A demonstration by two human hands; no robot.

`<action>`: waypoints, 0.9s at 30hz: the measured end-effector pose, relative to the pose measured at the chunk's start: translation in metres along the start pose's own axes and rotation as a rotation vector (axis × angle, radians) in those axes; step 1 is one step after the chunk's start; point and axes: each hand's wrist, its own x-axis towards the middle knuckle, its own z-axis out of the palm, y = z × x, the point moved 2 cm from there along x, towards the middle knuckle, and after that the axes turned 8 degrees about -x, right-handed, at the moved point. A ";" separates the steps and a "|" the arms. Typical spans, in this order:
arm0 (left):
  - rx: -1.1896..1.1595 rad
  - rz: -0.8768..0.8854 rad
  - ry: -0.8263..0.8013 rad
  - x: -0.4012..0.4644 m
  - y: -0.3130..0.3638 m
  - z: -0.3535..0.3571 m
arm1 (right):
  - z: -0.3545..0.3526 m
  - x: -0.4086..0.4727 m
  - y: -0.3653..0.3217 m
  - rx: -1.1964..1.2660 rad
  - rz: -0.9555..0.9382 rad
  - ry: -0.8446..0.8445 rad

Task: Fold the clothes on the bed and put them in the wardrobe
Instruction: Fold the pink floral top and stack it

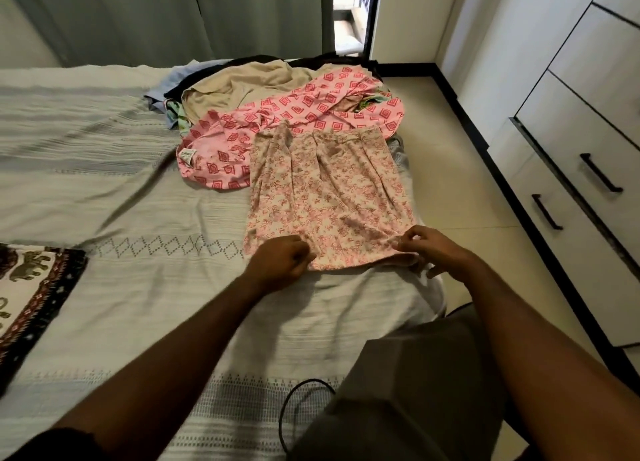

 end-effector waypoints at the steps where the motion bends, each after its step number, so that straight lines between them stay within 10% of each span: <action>1: -0.026 -0.033 -0.013 0.009 0.010 0.010 | 0.001 0.000 -0.002 0.056 0.015 0.011; 12: -0.146 -0.180 0.084 0.007 0.029 0.045 | 0.039 -0.012 -0.131 0.085 -0.494 0.115; 19: -0.419 -0.687 0.790 -0.061 0.000 -0.004 | 0.151 0.011 -0.210 -0.532 -0.625 -0.117; 27: -0.445 -0.926 0.625 -0.061 -0.031 -0.019 | 0.163 0.020 -0.204 -0.187 -0.432 -0.295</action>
